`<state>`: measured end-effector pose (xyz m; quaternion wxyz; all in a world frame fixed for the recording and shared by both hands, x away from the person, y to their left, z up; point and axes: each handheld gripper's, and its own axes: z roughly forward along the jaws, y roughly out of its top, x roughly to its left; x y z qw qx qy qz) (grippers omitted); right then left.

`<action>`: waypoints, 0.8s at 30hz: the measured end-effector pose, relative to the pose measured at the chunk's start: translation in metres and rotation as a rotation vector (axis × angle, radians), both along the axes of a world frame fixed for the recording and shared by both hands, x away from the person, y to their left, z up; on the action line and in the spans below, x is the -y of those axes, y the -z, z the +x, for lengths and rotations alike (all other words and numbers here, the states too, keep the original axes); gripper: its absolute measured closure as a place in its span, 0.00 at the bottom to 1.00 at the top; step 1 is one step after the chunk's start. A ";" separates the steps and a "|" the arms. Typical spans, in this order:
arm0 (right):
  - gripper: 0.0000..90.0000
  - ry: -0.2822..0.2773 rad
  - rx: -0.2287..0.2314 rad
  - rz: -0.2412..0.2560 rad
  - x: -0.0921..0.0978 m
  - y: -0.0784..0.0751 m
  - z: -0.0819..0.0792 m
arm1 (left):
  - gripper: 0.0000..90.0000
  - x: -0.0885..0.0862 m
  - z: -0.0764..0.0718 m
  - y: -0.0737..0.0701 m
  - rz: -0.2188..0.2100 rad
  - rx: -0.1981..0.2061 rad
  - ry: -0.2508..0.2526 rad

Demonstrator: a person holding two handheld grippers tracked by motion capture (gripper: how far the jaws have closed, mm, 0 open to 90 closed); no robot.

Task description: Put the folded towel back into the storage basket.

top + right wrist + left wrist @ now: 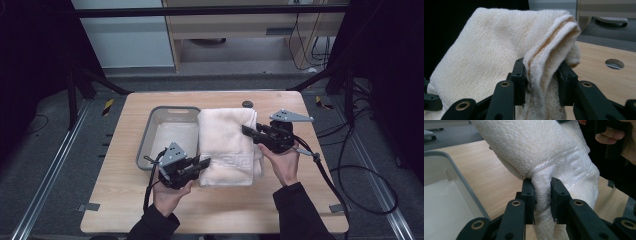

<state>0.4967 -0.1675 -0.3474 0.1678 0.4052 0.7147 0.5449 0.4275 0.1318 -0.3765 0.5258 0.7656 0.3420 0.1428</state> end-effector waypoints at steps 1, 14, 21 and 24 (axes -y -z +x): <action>0.72 0.000 0.000 0.000 0.000 0.000 0.000 | 0.83 -0.002 0.000 -0.001 -0.003 0.003 -0.003; 0.72 -0.014 0.019 -0.001 -0.030 -0.018 0.011 | 0.83 -0.030 0.004 -0.013 -0.030 0.024 -0.047; 0.72 -0.022 0.025 -0.007 -0.046 -0.023 0.016 | 0.83 -0.043 0.006 -0.016 -0.029 0.028 -0.077; 0.72 -0.026 0.021 -0.004 -0.052 -0.024 0.019 | 0.83 -0.048 0.007 -0.017 -0.032 0.030 -0.089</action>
